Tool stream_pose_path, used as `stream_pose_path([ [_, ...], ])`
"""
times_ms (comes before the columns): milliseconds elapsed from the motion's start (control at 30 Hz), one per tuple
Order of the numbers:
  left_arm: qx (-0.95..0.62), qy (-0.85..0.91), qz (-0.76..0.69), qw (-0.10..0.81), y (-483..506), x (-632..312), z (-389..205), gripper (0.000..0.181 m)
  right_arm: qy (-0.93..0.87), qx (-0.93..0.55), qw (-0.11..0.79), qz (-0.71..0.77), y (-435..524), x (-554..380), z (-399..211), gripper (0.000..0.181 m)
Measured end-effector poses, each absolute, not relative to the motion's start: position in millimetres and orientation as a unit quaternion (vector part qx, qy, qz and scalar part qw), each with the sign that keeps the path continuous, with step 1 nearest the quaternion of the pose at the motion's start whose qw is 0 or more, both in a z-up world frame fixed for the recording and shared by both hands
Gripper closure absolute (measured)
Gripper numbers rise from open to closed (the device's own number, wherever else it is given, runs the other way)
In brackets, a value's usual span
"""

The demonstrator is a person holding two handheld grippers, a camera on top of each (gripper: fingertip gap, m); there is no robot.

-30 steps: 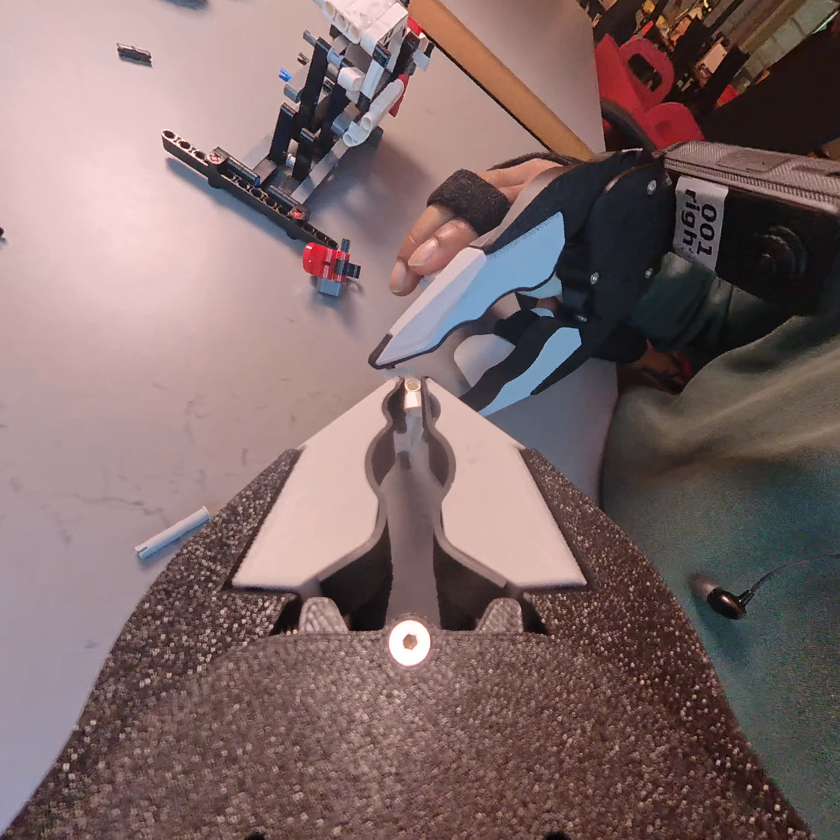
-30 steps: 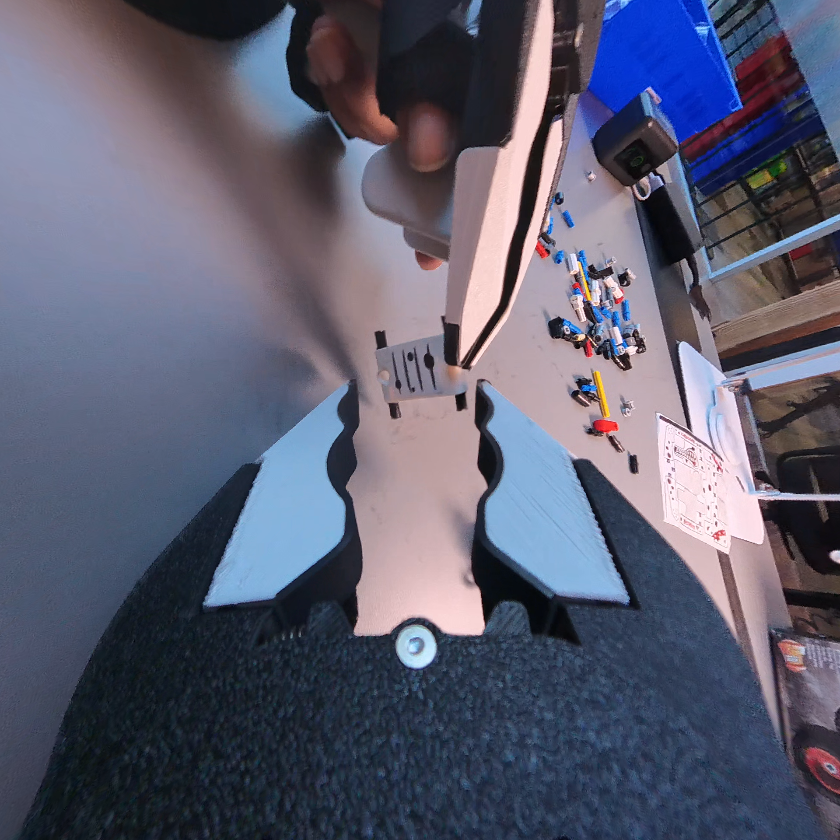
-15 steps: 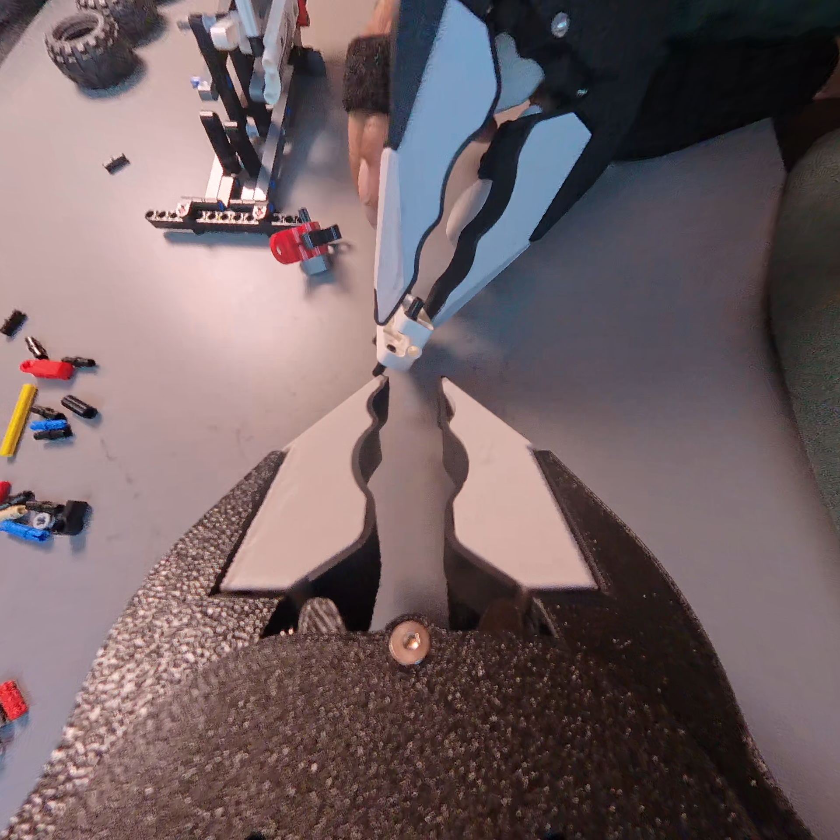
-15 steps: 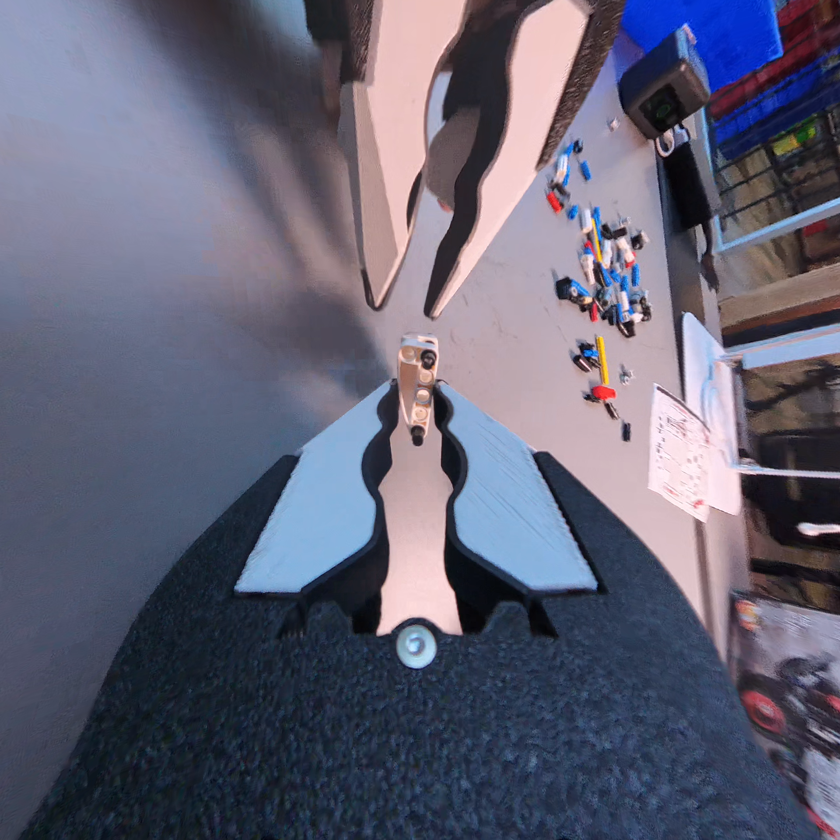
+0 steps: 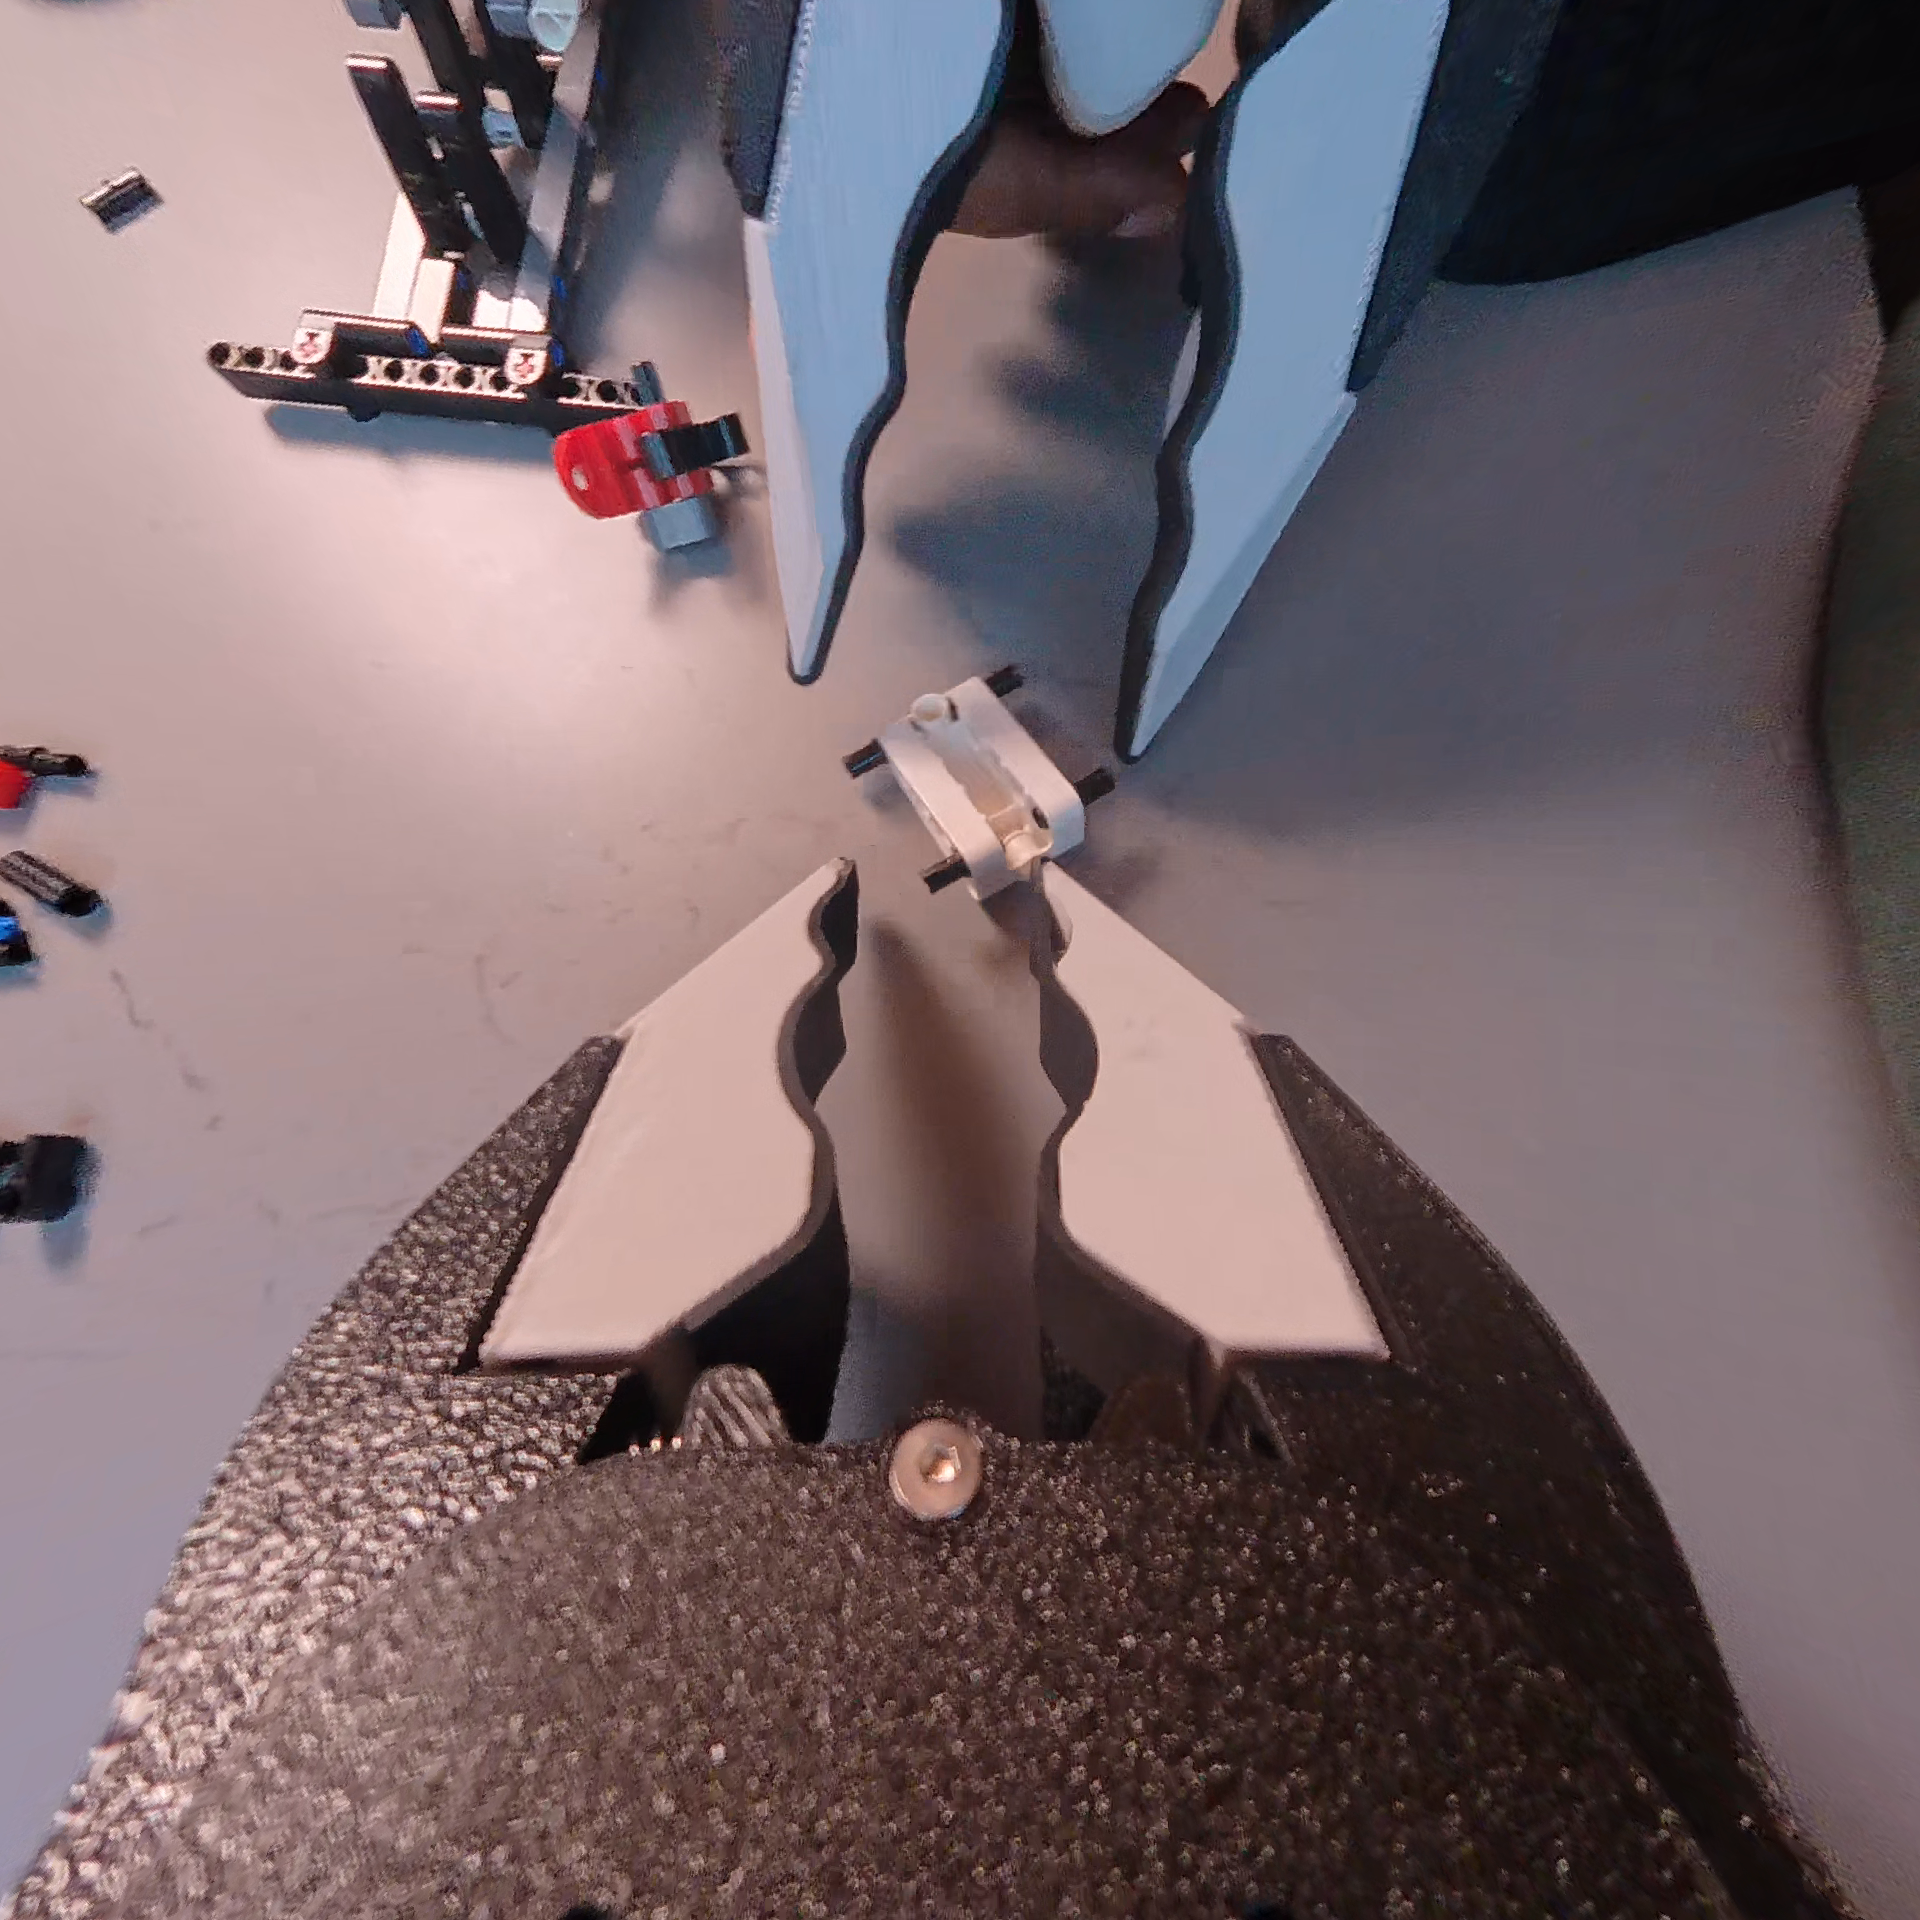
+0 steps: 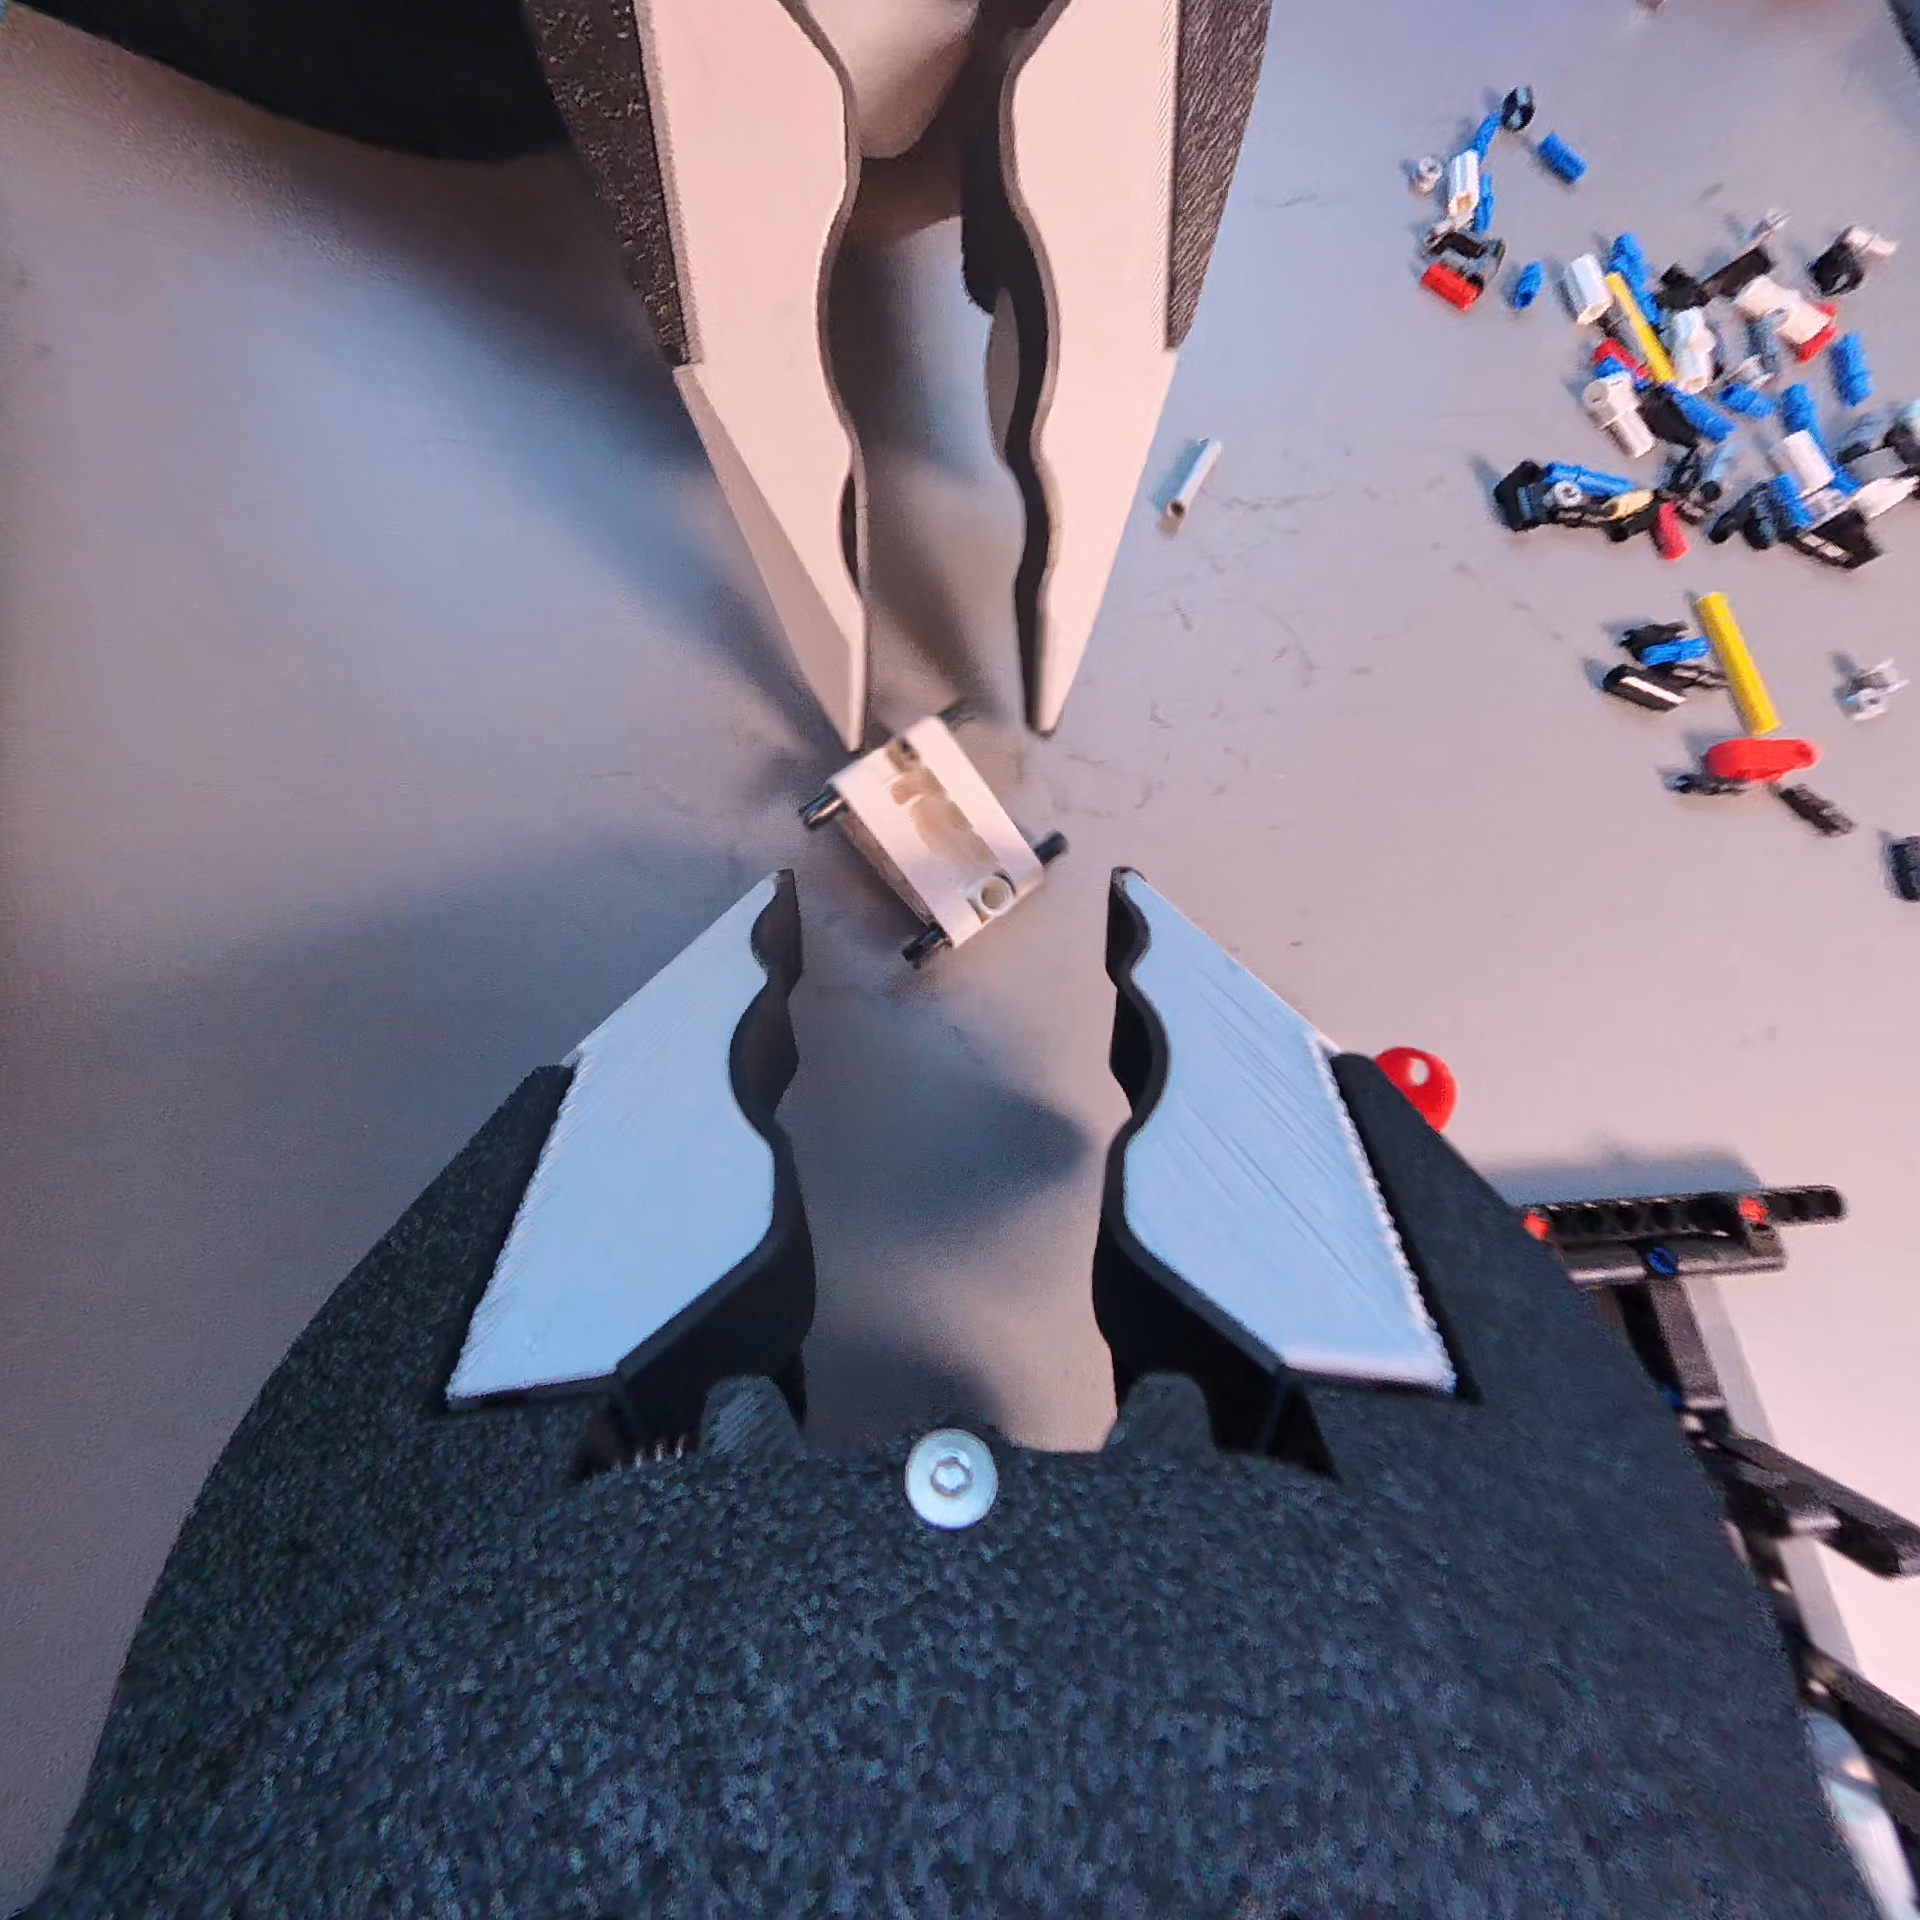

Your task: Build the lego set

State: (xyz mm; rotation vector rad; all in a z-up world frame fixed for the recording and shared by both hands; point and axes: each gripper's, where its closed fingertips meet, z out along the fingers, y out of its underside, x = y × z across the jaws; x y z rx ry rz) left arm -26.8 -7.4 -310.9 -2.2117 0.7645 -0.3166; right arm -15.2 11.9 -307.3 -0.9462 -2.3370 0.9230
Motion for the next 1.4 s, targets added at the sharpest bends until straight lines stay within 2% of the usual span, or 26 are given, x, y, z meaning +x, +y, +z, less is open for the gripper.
stream_pose_path([
  [133, -0.879, 0.245, -0.077, 0.403, 4.2, -56.6, -304.3, 0.151, -0.854, -0.345, 0.194, 0.337, 7.5, -10.8, -313.0, 0.123],
  [200, -0.885, 0.207, -0.057, 0.414, 8.5, -72.4, -300.4, 0.152, -0.857, -0.340, 0.178, 0.343, 2.0, -4.8, -312.1, 0.130],
  [367, -0.868, 0.209, -0.130, 0.431, 2.4, -57.2, -288.7, 0.148, -0.853, -0.323, 0.149, 0.381, -11.3, 7.8, -299.7, 0.144],
  [500, -0.854, 0.245, -0.187, 0.418, -6.6, -31.0, -288.6, 0.136, -0.849, -0.331, 0.168, 0.375, 0.3, 5.4, -296.7, 0.144],
  [667, -0.866, 0.266, -0.176, 0.385, -7.0, -11.3, -303.8, 0.124, -0.835, -0.363, 0.216, 0.352, 32.2, -2.2, -289.3, 0.146],
  [800, -0.874, 0.289, -0.122, 0.372, -3.4, -17.1, -312.9, 0.138, -0.809, -0.400, 0.269, 0.337, 63.2, -12.4, -280.6, 0.147],
  [900, -0.870, 0.287, -0.136, 0.378, -4.4, -19.2, -310.9, 0.141, -0.797, -0.421, 0.308, 0.304, 84.7, -18.6, -280.2, 0.148],
  [1400, -0.867, 0.292, -0.121, 0.386, -5.3, -34.3, -309.9, 0.138, -0.797, -0.450, 0.338, 0.220, 108.8, -29.2, -304.0, 0.143],
])
